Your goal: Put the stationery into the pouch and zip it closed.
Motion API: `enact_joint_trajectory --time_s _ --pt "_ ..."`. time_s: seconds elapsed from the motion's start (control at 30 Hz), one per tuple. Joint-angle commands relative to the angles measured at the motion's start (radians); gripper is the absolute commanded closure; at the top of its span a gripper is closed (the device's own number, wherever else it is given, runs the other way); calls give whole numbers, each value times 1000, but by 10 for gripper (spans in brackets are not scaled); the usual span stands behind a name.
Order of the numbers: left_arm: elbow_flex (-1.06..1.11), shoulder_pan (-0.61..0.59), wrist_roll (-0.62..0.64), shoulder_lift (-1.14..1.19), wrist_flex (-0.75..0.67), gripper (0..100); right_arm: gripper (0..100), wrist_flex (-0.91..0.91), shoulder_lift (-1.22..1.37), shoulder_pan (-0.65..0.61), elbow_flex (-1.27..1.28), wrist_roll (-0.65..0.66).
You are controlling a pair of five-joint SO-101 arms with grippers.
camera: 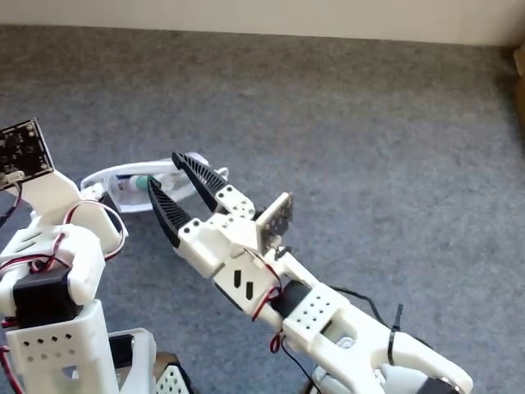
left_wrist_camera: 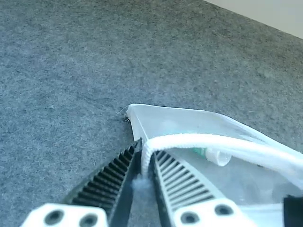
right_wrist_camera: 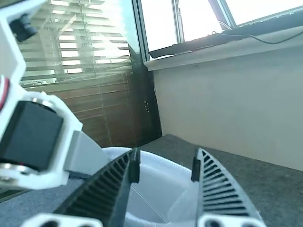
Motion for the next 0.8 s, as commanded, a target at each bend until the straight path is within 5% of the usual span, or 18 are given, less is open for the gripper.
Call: enact_joint_trajectory --time_s 0.0,0.2,0.6,0.77 --pt "-4 -13 9 -15 -18 989 831 -8 -90 -8 19 12" --pt "-4 -13 9 -15 -18 989 831 7 -174 8 58 12" --pt "-4 -15 8 -15 -20 989 831 602 -455 229 54 12" --pt "-4 -15 8 -15 -20 989 831 631 -417 229 54 14"
